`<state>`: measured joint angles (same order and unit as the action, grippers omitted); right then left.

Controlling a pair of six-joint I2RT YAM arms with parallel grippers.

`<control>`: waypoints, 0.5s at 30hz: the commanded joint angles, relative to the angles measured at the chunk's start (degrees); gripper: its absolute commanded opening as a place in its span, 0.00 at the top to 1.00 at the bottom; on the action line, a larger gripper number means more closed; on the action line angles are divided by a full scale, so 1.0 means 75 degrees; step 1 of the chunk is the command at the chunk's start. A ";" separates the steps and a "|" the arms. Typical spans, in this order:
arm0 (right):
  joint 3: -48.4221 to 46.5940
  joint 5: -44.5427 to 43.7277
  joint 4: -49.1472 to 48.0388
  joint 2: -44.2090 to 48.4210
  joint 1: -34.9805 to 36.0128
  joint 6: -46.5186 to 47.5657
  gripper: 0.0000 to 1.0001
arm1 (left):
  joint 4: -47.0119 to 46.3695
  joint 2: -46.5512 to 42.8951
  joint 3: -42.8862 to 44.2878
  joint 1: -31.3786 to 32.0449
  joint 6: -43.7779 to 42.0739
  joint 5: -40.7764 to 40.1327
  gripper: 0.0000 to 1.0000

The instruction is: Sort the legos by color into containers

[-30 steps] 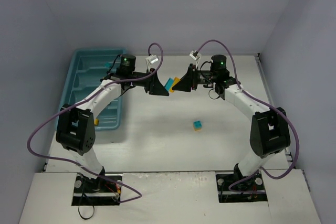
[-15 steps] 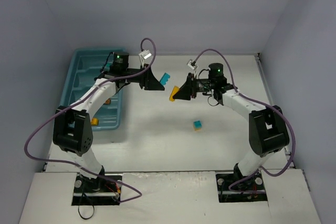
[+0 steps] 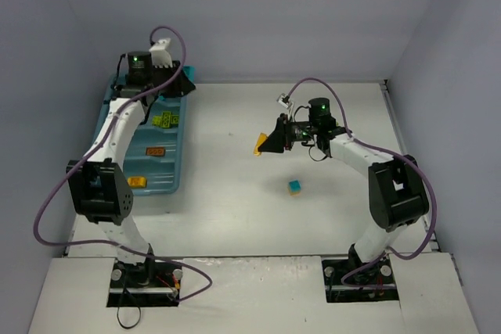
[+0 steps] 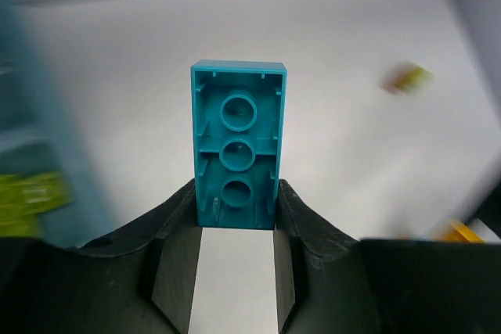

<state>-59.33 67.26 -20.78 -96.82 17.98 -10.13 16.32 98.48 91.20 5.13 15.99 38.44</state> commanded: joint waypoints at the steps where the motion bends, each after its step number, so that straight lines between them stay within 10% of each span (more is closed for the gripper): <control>1: -0.0351 -0.0062 -0.0136 0.0440 -0.0030 0.0179 1.00 | 0.0555 0.0438 0.1221 -0.0179 -0.0713 -0.4147 0.95; 15: -0.0117 -0.0226 -0.0008 0.0803 -0.0018 0.0097 1.00 | 0.1715 0.4096 0.5101 -0.0261 -0.1019 -0.6215 0.81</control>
<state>-59.33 65.21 -18.81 -95.22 17.98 -9.96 27.59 130.91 124.27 3.01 9.39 -4.12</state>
